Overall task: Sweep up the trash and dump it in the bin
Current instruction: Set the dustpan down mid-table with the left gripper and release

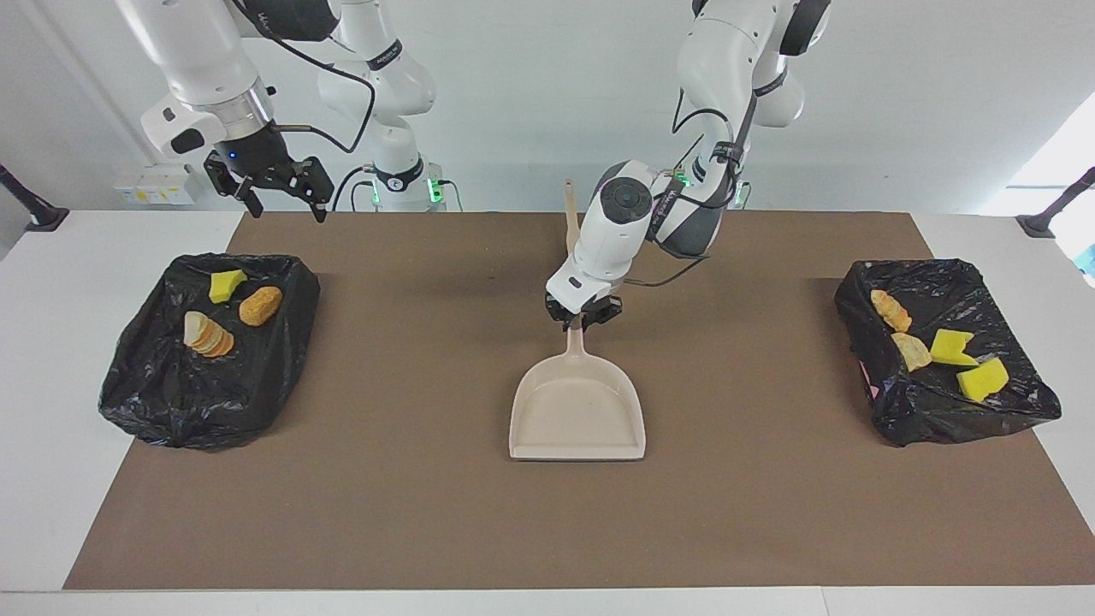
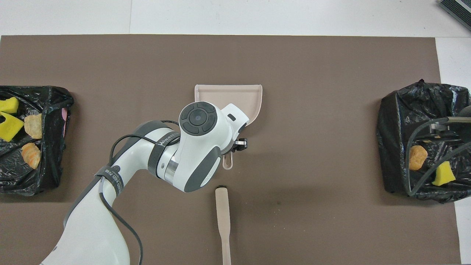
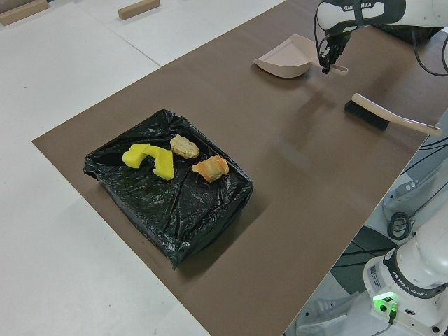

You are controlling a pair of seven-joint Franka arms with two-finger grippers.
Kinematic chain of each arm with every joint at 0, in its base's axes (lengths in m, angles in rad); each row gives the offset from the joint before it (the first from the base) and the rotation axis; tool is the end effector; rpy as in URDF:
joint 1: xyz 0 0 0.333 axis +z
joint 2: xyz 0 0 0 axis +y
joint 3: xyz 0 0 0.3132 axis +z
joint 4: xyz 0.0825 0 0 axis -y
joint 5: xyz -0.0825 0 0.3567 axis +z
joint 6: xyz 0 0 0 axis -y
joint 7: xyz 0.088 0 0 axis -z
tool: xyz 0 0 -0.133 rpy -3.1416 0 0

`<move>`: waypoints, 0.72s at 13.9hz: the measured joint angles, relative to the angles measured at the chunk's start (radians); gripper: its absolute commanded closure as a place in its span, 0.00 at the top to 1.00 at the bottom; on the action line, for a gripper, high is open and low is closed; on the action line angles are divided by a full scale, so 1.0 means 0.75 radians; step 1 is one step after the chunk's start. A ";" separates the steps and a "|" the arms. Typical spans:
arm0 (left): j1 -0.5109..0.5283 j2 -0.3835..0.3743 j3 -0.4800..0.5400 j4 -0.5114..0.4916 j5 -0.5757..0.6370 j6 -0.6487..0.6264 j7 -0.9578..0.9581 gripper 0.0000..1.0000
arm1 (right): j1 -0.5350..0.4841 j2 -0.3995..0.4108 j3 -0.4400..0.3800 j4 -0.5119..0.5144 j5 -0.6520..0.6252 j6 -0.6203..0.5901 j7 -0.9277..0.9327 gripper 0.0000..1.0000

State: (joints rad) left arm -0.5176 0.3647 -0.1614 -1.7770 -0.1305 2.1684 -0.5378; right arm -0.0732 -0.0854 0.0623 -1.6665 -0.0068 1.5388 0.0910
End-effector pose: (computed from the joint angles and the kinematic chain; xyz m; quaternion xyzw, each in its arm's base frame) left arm 0.4862 -0.3932 0.3458 0.9960 -0.0289 -0.0352 0.0766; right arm 0.4953 -0.0050 0.5942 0.9984 -0.0511 -0.0210 0.0069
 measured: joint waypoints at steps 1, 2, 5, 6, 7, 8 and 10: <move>0.000 0.000 0.000 0.000 0.000 0.000 0.001 0.34 | 0.000 0.000 0.000 0.000 0.000 0.000 0.000 1.00; 0.000 0.000 0.001 0.000 0.000 0.000 0.005 0.76 | 0.000 0.000 0.000 0.000 0.000 0.000 0.000 1.00; 0.001 0.000 0.003 0.001 0.000 0.002 0.017 1.00 | 0.000 0.000 0.000 0.000 0.000 0.000 0.000 1.00; 0.001 0.000 0.004 0.002 0.000 0.002 0.017 1.00 | 0.000 0.000 0.000 0.000 0.000 0.000 0.000 1.00; 0.001 -0.002 0.006 0.003 0.000 0.001 0.017 1.00 | 0.000 0.000 0.000 0.000 0.000 0.000 0.000 1.00; 0.005 -0.007 0.013 0.006 0.000 -0.006 0.017 1.00 | 0.000 0.000 0.000 0.000 0.000 0.000 0.000 1.00; 0.040 -0.034 0.026 0.016 0.000 -0.039 0.017 1.00 | 0.000 0.000 0.000 0.000 0.000 0.000 0.000 1.00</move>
State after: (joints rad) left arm -0.4878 0.3394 -0.1416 -1.7654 -0.1305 2.1392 -0.5249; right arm -0.0732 -0.0854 0.0623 -1.6665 -0.0068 1.5388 0.0910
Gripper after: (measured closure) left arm 0.004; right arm 0.000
